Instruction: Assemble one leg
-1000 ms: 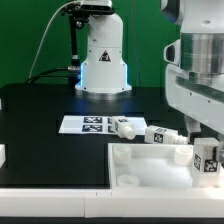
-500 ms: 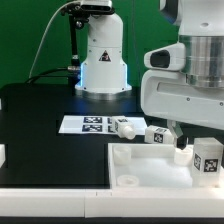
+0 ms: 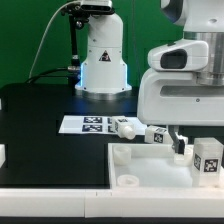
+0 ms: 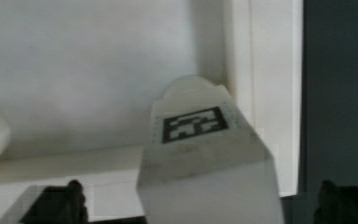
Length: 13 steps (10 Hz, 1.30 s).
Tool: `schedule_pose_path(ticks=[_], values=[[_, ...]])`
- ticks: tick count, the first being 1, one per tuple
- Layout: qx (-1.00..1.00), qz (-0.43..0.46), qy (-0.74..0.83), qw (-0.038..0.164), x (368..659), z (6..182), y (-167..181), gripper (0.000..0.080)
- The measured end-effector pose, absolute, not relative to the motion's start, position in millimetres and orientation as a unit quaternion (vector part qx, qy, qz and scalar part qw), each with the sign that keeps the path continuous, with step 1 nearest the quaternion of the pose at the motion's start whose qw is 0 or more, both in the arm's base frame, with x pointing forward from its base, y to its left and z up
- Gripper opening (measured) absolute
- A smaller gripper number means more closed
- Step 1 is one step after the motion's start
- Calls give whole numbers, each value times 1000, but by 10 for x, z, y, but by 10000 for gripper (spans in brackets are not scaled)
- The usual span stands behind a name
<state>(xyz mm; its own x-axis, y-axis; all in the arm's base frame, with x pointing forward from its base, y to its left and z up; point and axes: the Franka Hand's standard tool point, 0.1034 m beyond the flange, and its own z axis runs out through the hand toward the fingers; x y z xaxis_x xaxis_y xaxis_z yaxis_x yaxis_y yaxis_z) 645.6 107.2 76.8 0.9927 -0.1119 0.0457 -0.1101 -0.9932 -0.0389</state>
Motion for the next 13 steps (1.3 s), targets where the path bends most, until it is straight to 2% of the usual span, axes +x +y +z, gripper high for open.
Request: schedule_pose_path(ticks=[2, 4, 6, 13], values=[[-998, -24, 61, 18, 6456, 769, 1071, 635], [-993, -23, 116, 21, 6456, 768, 1075, 282], [-984, -21, 176, 22, 6454, 764, 1078, 285], [-820, -2, 571, 30, 6435, 757, 1046, 285]])
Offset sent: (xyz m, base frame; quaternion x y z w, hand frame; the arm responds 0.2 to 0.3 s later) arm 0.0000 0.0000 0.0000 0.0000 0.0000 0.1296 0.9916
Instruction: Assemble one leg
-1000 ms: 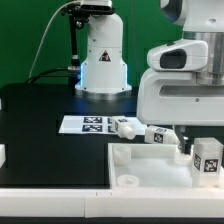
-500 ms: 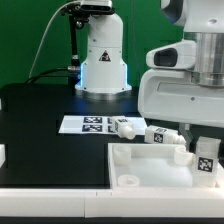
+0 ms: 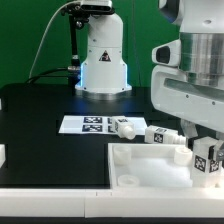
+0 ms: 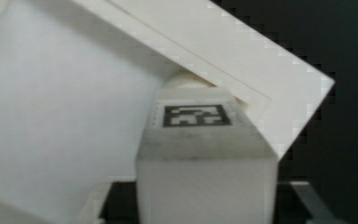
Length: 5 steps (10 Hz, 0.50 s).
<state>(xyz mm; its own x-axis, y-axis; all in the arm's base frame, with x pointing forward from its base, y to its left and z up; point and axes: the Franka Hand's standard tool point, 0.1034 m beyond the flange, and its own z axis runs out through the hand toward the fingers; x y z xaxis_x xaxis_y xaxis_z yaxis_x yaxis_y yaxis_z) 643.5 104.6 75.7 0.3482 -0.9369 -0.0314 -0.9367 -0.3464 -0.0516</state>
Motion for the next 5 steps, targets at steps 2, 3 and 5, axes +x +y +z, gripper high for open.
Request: schedule_pose_path(ticks=[2, 3, 5], values=[[-729, 9, 684, 36, 6431, 757, 1045, 285], [-677, 16, 735, 39, 6426, 760, 1046, 286], [-614, 20, 788, 39, 6421, 765, 1049, 287]])
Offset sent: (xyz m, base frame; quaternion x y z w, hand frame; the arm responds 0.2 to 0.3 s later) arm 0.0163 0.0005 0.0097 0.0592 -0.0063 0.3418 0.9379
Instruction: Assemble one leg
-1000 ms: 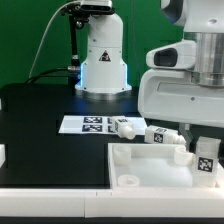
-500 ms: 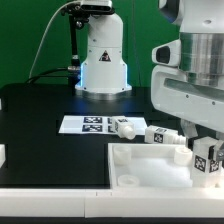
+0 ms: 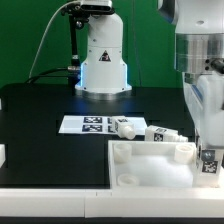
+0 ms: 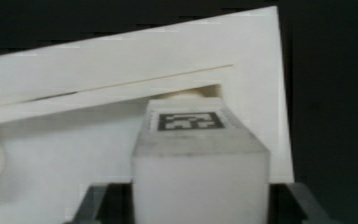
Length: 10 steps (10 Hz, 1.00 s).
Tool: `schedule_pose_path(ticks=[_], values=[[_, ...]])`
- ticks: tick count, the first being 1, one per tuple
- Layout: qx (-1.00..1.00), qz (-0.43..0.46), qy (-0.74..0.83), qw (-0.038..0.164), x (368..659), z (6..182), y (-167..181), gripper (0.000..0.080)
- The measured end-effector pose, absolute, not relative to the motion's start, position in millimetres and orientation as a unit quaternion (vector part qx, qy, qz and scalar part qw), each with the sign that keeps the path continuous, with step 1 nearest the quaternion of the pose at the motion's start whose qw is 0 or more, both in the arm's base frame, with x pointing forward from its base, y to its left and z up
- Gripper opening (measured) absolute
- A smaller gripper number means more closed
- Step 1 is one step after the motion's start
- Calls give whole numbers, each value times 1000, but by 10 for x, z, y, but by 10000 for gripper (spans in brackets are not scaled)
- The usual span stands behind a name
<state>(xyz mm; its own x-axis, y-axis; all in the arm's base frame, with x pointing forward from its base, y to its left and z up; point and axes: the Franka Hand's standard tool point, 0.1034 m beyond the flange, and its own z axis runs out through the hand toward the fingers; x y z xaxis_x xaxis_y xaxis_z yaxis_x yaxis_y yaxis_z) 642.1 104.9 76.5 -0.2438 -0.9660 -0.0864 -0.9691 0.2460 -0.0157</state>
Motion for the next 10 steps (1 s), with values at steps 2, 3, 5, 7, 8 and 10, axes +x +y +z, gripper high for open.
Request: schedule_pose_path(ticks=[2, 3, 5, 7, 8, 10], values=[[-589, 20, 807, 38, 6418, 767, 1046, 287], [-591, 20, 806, 37, 6417, 767, 1045, 287], [-607, 19, 794, 38, 6418, 782, 1059, 452], [-640, 16, 766, 54, 6438, 1043, 1095, 576], [-648, 13, 759, 65, 6454, 1210, 1074, 634], [-651, 11, 756, 68, 6467, 1253, 1059, 645]])
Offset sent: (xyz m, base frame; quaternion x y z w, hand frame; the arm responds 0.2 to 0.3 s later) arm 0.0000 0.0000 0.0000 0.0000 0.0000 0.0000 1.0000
